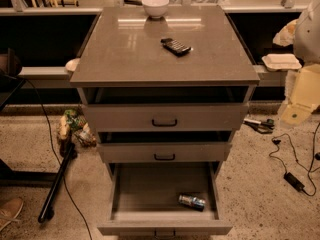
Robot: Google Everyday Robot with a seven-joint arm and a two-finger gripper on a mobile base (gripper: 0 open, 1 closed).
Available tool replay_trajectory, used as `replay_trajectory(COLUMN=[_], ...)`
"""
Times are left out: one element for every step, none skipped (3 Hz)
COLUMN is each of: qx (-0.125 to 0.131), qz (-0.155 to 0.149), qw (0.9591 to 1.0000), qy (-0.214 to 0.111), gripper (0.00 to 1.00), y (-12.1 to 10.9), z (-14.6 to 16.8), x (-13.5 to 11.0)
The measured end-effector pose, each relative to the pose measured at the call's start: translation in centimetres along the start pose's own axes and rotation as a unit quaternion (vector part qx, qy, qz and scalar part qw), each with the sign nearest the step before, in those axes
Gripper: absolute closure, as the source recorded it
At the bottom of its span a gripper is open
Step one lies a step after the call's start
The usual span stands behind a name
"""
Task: Pick redbull can from bottom drawer and place on counter
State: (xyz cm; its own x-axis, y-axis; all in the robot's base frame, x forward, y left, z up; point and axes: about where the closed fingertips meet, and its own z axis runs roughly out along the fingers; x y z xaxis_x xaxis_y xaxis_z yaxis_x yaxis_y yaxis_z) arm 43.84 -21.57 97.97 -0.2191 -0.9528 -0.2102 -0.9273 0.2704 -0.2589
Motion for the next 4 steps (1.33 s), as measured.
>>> replay_trajectory(qx=[0.0,-0.006,-0.028,-0.052], qz=[0.0,-0.004,0.0,0.012], qw=[1.0,0.9999,0.999,0.9966], qy=[0.0,-0.009,-0.035,-0.062], gripper=[0.0,0.0,0.0,0.0], y=[0.0,0.2,1.7,3.7], z=[0.0,2.2,7.3,12.8], x=[0.0,-0.1,-0.2,0.0])
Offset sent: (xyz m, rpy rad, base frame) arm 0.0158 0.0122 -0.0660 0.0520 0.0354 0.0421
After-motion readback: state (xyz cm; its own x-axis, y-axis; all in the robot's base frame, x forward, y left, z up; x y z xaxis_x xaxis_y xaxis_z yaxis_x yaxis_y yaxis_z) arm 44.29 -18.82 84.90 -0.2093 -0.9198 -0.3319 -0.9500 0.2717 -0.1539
